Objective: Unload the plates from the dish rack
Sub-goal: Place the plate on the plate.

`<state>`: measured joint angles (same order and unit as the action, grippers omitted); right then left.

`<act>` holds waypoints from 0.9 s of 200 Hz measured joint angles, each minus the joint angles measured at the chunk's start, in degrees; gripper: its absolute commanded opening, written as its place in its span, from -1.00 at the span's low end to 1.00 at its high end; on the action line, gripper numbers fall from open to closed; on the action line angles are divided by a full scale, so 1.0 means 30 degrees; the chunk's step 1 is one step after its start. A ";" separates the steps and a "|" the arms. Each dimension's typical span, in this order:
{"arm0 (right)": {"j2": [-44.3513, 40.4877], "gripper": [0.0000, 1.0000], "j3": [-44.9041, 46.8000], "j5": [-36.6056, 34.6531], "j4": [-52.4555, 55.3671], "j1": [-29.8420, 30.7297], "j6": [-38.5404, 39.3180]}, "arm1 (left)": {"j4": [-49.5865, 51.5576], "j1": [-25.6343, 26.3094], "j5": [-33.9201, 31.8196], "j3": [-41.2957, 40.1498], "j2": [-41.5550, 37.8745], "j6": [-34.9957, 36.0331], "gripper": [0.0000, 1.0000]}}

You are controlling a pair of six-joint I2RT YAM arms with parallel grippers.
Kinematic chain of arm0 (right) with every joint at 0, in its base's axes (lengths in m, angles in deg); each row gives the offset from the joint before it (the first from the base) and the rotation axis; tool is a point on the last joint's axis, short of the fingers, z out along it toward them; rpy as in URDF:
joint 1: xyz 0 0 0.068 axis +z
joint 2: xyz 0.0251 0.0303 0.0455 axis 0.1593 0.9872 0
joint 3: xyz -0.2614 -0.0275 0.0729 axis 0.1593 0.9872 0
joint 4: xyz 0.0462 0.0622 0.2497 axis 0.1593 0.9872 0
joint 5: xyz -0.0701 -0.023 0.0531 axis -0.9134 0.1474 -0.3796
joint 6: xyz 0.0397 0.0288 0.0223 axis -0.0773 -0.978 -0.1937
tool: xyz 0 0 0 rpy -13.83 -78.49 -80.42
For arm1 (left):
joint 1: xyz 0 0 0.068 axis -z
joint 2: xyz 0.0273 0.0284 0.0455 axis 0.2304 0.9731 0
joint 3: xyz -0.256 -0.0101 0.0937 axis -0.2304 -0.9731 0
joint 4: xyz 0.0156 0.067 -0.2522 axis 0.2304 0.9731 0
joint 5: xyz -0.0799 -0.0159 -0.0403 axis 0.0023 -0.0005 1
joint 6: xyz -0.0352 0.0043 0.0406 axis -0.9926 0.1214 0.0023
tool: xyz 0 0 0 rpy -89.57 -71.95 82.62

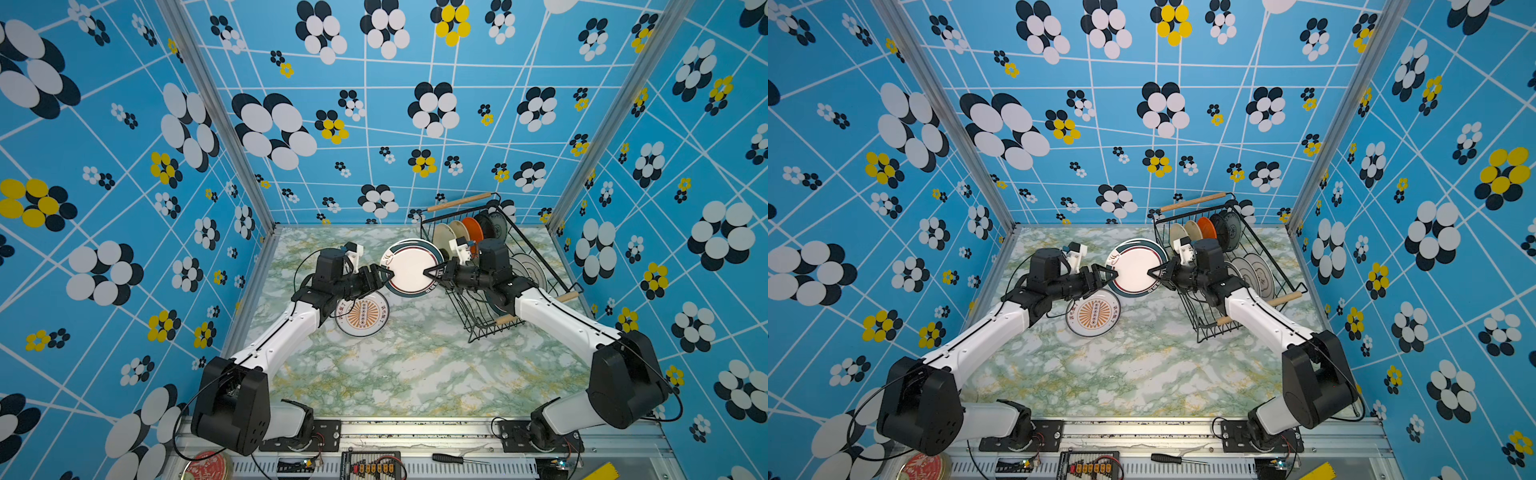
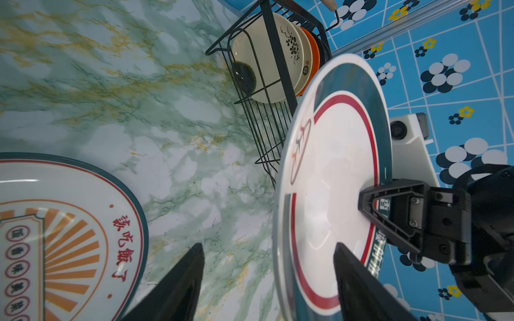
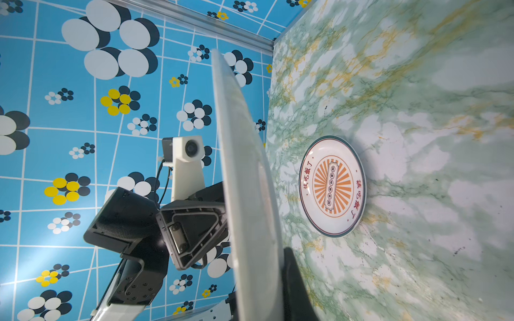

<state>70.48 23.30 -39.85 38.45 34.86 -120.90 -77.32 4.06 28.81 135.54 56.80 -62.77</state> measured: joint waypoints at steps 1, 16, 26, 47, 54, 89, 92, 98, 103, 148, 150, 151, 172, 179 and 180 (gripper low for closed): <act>0.0015 -0.90 -0.0007 0.0015 -0.0022 0.0007 0.0000 | -0.0044 0.0000 0.0007 -0.0007 0.0000 0.0036 0.19; 0.0219 -0.89 -0.0131 0.0087 -0.0197 0.0109 0.0000 | -0.0386 0.0000 0.0226 -0.0029 0.0000 -0.0138 0.09; 0.0372 -0.89 -0.0248 0.0109 -0.0233 0.0189 0.0000 | -0.0707 0.0000 0.0430 -0.0117 0.0000 -0.0233 0.02; 0.0576 -0.87 -0.0430 0.0146 -0.0284 0.0357 0.0015 | -0.0852 0.0000 0.0597 -0.0233 0.0000 -0.0270 -0.11; 0.0583 -0.85 -0.0459 0.0153 -0.0284 0.0423 0.0007 | -0.0860 0.0000 0.0656 -0.0248 0.0000 -0.0248 -0.20; 0.0707 -0.81 -0.0743 0.0131 -0.0277 0.0648 0.0080 | -0.1056 -0.0058 0.0962 -0.0291 -0.0007 -0.0357 -0.48; 0.0729 -0.80 -0.0743 0.0153 -0.0306 0.0634 0.0080 | -0.1086 -0.0087 0.1035 -0.0306 -0.0007 -0.0415 -0.49; 0.0794 -0.78 -0.0780 0.0138 -0.0306 0.0605 0.0080 | -0.1129 -0.0168 0.1122 -0.0306 -0.0007 -0.0452 -0.52; 0.0852 -0.77 -0.0838 0.0153 -0.0291 0.0605 0.0080 | -0.1137 -0.0197 0.1180 -0.0313 -0.0007 -0.0481 -0.55; 0.1399 -0.47 -0.1064 0.0066 -0.0197 0.0678 0.0233 | -0.1246 -0.0444 0.1581 -0.0379 -0.0007 -0.0787 -0.75; 0.1421 -0.44 -0.1071 -0.0036 -0.0138 0.0685 0.0342 | -0.1333 -0.0459 0.1698 -0.0393 -0.0007 -0.0750 -0.76; 0.1443 -0.43 -0.1071 -0.0058 -0.0117 0.0678 0.0342 | -0.1399 -0.0481 0.1756 -0.0401 -0.0007 -0.0736 -0.76; 0.1807 -0.24 -0.1093 0.0015 -0.0022 0.0729 0.0466 | -0.1486 -0.0510 0.1800 -0.0393 -0.0168 -0.0619 -0.81; 0.1829 -0.19 -0.1100 0.0029 -0.0029 0.0787 0.0503 | -0.1377 -0.0539 0.1814 -0.0415 -0.0168 -0.0583 -0.83; 0.1829 -0.18 -0.1100 0.0029 -0.0029 0.0787 0.0503 | -0.1362 -0.0546 0.1814 -0.0423 -0.0168 -0.0583 -0.83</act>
<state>75.97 20.00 -39.76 38.36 37.22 -119.39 -81.41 2.42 34.25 134.27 56.30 -64.52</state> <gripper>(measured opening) 0.363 0.125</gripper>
